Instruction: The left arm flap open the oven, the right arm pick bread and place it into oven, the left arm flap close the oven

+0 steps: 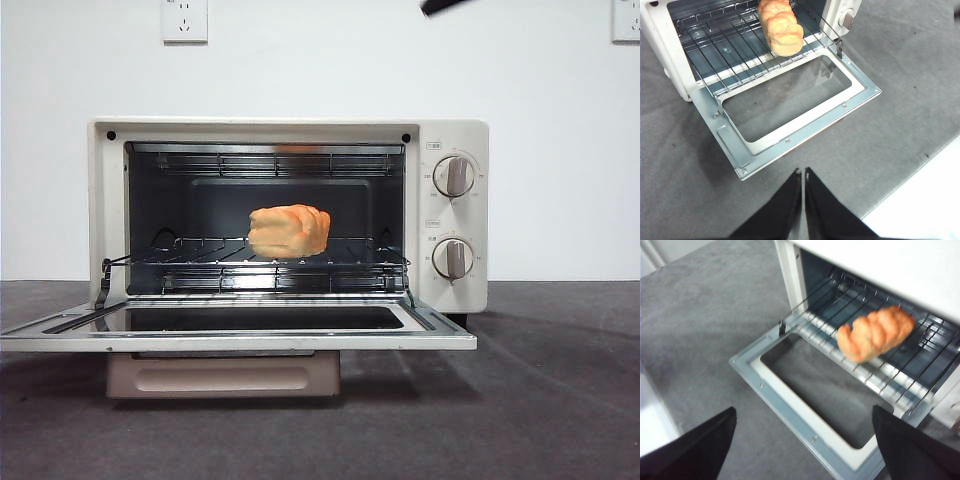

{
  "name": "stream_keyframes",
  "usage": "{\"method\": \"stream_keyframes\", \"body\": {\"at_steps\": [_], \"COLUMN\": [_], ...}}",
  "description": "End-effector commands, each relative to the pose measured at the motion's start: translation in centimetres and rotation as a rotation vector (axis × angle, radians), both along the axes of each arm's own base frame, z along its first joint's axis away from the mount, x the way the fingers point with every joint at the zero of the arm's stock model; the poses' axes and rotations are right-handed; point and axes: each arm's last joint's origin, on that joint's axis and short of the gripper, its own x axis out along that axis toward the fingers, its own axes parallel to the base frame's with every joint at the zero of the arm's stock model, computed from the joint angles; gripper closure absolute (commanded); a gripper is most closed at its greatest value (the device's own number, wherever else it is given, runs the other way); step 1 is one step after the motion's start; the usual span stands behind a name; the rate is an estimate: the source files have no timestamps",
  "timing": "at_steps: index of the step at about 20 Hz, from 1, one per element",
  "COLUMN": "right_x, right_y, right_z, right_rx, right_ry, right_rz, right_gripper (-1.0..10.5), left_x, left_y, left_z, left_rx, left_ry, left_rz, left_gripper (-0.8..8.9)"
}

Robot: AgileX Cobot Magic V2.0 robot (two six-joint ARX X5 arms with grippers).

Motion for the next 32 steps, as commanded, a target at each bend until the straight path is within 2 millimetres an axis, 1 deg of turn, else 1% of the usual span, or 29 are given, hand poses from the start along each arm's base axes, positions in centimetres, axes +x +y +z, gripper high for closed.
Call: {"method": "stream_keyframes", "body": {"at_steps": [1, 3, 4, 9, 11, 14, 16, 19, 23, 25, 28, 32], "right_x": [-1.1, -1.9, -2.1, -2.8, -2.9, -3.1, -3.2, -3.3, -3.4, -3.4, -3.4, -3.4], "right_y": [-0.7, -1.5, -1.8, -2.6, -2.8, -2.9, -3.0, -3.2, -3.2, -3.2, -3.2, -3.2], "right_z": [-1.7, -2.6, -2.8, -2.1, -2.0, -2.1, -2.2, -2.4, -2.4, -2.4, -2.4, -2.4], "right_rx": [0.042, 0.069, 0.073, 0.111, 0.117, 0.11, 0.101, 0.083, 0.079, 0.079, 0.079, 0.078], "right_ry": [-0.002, 0.007, 0.003, -0.039, -0.04, -0.024, -0.014, 0.002, 0.005, 0.005, 0.005, 0.006], "right_rz": [0.054, 0.06, 0.06, 0.053, 0.051, 0.049, 0.05, 0.049, 0.049, 0.049, 0.049, 0.049], "right_gripper": [5.2, 5.2, 5.2, 5.2, 5.2, 5.2, 5.2, 5.2, 5.2, 5.2, 5.2, 5.2], "left_x": [0.1, 0.1, 0.1, 0.9, 1.8, 3.3, 4.4, 6.1, 9.2, 10.8, 13.2, 15.2], "left_y": [-0.1, -0.1, -0.1, -0.6, -1.0, -1.5, -1.4, -0.9, 0.4, 1.1, 2.6, 3.9], "left_z": [0.3, 0.3, 0.3, 0.3, -0.2, -1.5, -2.5, -3.9, -5.9, -7.0, -8.7, -11.4], "left_rx": [-0.014, -0.014, -0.014, -0.072, -0.092, -0.12, -0.146, -0.152, -0.167, -0.162, -0.209, -0.175], "left_ry": [-0.018, -0.018, -0.019, -0.063, -0.075, -0.096, -0.107, -0.049, 0.059, 0.132, 0.219, 0.335], "left_rz": [0.001, 0.001, 0.001, 0.016, 0.074, 0.159, 0.222, 0.272, 0.329, 0.329, 0.337, 0.358], "left_gripper": [7.98, 7.98, 7.98, 7.98, 7.98, 8.0, 8.01, 8.01, 8.01, 8.01, 8.01, 8.01]}}
